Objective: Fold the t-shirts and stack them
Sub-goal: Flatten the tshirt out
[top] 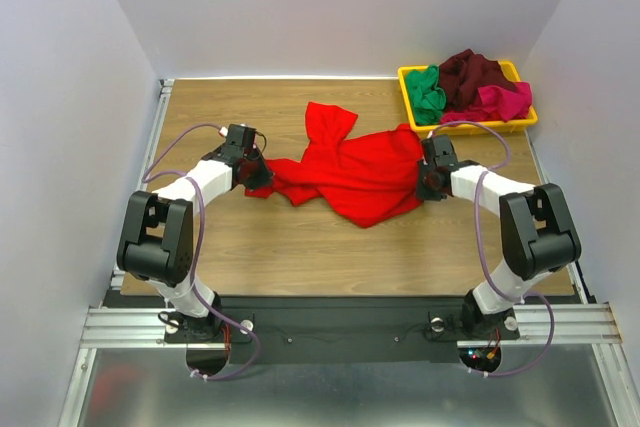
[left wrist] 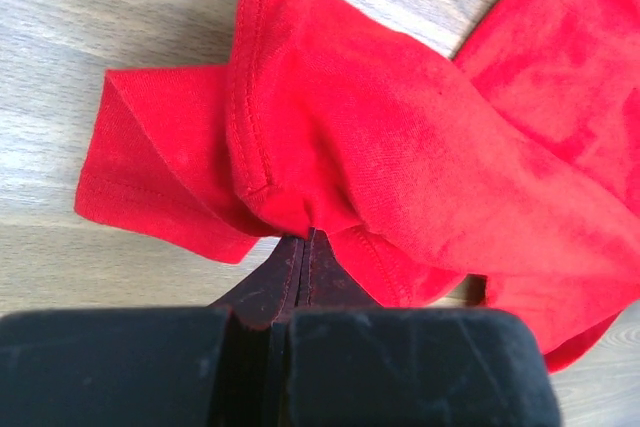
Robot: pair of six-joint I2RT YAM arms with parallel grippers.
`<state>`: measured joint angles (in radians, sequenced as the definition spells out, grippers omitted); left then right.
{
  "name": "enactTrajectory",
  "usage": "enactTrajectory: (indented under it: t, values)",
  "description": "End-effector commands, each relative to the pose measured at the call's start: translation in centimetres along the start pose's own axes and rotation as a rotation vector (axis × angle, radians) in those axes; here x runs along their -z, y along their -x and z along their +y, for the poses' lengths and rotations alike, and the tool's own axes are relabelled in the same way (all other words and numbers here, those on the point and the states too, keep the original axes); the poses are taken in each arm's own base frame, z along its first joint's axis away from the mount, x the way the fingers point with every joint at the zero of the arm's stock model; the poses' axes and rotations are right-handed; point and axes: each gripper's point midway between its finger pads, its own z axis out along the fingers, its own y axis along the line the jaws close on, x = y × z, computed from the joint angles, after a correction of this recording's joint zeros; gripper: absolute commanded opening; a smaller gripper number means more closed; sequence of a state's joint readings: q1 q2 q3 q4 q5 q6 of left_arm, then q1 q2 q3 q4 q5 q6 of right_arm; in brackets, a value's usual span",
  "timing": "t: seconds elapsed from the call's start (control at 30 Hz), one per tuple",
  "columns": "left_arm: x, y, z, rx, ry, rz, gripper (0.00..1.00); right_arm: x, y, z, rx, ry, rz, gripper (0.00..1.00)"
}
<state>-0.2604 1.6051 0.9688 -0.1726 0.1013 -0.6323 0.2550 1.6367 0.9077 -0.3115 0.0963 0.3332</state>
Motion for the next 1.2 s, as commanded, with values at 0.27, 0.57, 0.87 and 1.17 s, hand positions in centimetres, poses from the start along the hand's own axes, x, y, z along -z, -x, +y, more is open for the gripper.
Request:
enactTrajectory:
  t: [0.27, 0.57, 0.87, 1.17]
  values:
    - [3.2, 3.9, -4.2, -0.026, -0.124, -0.093, 0.00, 1.9, 1.1, 1.7, -0.032, 0.088, -0.055, 0.00]
    - [7.8, 7.7, -6.8, -0.002, -0.211, -0.168, 0.00, 12.1, 6.4, -0.8, -0.046, -0.042, -0.216, 0.00]
    - [9.7, 13.2, -7.9, 0.044, -0.331, -0.261, 0.00, 16.6, 10.9, -2.5, -0.060, -0.163, -0.323, 0.00]
    - [3.6, 21.3, -6.8, -0.012, -0.160, -0.360, 0.37, 14.2, 12.8, -0.5, -0.089, -0.113, -0.307, 0.00]
